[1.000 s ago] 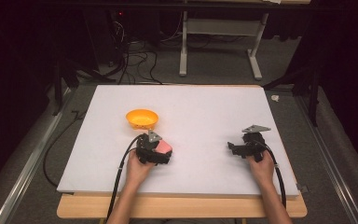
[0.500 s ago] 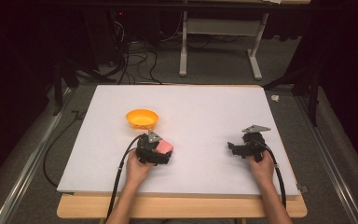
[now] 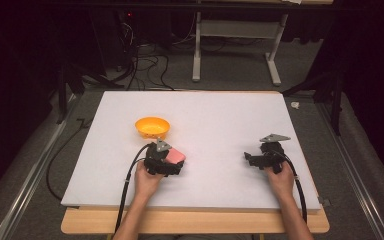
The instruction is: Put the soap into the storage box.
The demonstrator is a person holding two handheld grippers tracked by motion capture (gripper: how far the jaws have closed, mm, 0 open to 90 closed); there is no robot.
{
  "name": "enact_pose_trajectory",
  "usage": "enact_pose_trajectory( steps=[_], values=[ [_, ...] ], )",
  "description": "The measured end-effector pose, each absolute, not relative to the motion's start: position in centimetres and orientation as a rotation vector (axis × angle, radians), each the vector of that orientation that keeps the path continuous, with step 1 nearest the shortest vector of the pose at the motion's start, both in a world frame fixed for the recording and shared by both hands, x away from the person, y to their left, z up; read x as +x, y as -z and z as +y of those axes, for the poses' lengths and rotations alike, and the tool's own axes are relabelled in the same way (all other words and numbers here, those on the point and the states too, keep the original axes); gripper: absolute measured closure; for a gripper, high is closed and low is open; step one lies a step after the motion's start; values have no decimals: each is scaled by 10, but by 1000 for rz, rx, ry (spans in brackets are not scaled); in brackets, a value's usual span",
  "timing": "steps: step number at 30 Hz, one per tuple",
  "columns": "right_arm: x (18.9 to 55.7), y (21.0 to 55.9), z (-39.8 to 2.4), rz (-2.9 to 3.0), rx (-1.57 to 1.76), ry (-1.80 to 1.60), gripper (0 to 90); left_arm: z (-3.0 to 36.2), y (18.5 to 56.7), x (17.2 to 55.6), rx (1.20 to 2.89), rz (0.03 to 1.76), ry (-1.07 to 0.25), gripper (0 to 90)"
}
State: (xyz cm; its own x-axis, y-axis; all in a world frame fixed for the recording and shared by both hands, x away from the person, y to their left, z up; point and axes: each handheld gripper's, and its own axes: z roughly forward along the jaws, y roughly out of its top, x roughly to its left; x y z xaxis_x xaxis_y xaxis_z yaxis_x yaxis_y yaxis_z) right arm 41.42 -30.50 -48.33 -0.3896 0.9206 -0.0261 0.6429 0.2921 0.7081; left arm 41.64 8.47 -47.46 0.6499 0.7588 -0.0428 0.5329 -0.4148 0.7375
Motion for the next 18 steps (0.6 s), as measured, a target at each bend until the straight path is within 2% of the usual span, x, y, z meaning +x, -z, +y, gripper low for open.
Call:
enact_pose_trajectory(
  steps=[18],
  values=[
    [414,483,-305,2136,1398,-863,159,97,457,407,2057,1003,-420,137]
  ],
)
